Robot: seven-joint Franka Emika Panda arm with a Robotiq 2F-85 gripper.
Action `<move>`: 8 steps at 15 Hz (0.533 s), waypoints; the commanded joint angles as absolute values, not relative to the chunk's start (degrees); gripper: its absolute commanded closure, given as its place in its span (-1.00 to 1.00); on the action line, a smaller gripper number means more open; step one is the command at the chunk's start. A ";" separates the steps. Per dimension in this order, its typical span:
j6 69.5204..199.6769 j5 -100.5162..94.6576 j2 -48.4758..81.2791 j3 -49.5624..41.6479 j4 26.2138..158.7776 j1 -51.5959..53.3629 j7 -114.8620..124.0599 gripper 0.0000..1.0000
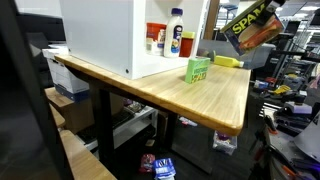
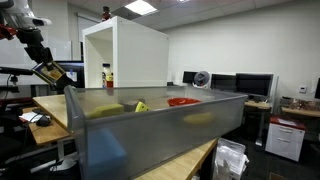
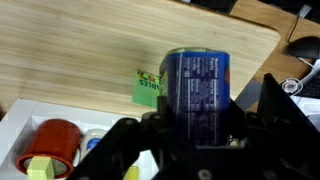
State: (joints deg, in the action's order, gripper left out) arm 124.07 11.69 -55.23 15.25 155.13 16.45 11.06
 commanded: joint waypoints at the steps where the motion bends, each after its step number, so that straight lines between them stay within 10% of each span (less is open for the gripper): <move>1: 121.75 11.46 -55.09 12.18 153.37 19.27 3.52 0.40; 8: 118.31 10.94 -49.69 0.53 146.27 23.42 -15.37 0.40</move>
State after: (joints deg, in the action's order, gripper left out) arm 121.44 11.98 -54.95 8.44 154.06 22.70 -4.35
